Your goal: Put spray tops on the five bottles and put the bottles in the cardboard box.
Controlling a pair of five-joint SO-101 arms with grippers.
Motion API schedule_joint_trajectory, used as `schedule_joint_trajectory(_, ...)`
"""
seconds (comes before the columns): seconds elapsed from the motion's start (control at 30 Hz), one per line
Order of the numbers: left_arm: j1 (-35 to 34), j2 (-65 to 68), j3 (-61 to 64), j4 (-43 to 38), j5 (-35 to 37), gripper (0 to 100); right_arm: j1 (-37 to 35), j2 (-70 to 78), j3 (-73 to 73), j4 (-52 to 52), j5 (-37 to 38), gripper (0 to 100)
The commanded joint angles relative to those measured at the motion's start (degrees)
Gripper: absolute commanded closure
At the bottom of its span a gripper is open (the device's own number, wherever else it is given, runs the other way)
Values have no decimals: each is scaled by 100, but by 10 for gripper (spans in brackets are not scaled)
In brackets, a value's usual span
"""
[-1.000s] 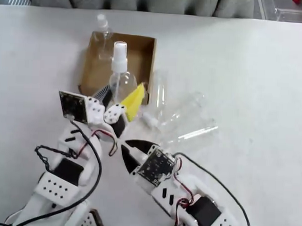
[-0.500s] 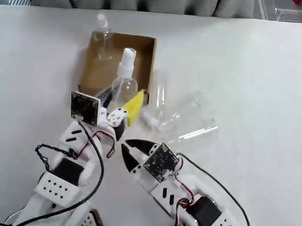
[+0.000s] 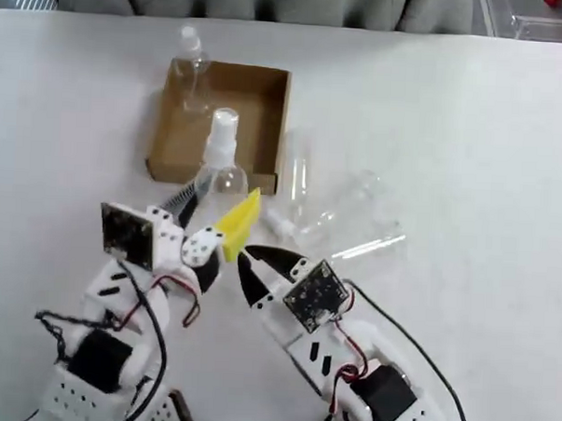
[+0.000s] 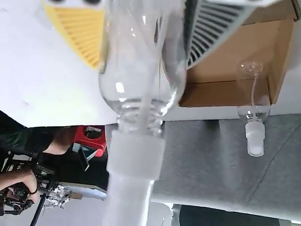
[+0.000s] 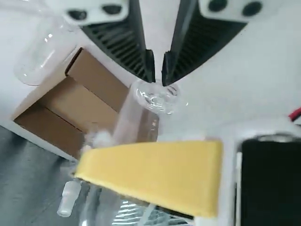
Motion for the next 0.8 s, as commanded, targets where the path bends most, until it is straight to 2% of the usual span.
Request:
schedule_joint_trajectory(0.0,180,-760,132,149,79,980,110,48,-26,-84,-97,984)
schedule_joint_trajectory(0.17,57,-787,967,-1248,141,980,110,48,-176,-57,-738,984)
schedule_joint_trajectory(0.23,57,-787,1099,-1530,422,980,84,48,-281,163,-791,984)
schedule_joint_trajectory(0.4,57,-787,1081,-1512,695,980,75,48,-686,796,-791,984)
schedule_joint_trajectory(0.63,110,-787,1108,-1521,730,980,75,48,-800,910,-791,984)
schedule_joint_trajectory(0.77,110,-787,1266,-1802,730,980,57,48,-1371,1613,-791,984)
